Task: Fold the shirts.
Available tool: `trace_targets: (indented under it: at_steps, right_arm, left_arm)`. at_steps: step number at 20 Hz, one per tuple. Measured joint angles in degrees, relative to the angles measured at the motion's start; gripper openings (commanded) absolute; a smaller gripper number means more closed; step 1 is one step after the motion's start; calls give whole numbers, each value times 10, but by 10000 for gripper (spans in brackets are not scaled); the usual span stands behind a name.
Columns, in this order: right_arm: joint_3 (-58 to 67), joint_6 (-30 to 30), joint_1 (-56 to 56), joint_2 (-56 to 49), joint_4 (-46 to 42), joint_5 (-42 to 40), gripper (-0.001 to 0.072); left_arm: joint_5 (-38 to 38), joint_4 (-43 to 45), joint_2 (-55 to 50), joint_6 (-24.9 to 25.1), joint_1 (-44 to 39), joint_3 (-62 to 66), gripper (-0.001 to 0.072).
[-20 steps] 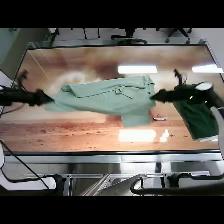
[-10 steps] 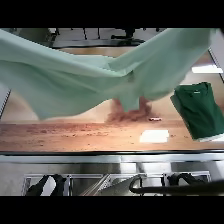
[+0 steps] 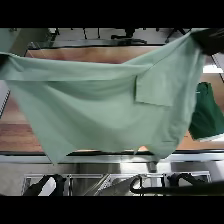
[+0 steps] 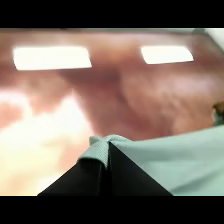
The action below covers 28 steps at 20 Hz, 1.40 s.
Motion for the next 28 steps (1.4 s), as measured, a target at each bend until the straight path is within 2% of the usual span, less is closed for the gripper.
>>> trace_targets:
  at_steps: [5, 8, 12, 19, 23, 28]
  right_arm:
    - [-55, -7, 0, -190, -1, -8, 15]
    - [-51, -9, 0, -297, 2, -37, 15]
    - [-10, 2, -1, -384, 3, -48, 15]
    - [21, 35, 0, -401, -71, 28, 15]
    - [14, 59, 2, -406, -119, 46, 16]
    - [11, 80, 11, -418, -140, 28, 17]
  left_arm:
    - [39, 38, -232, 17, -68, -24, 11]
    - [37, 46, -380, 19, -82, 31, 10]
    - [26, 50, -510, 11, -80, 125, 11]
    - [-29, 63, -597, 0, -74, 226, 10]
    - [-46, 144, -612, -12, -87, 239, 11]
    - [-23, 209, -616, -26, -108, 242, 18]
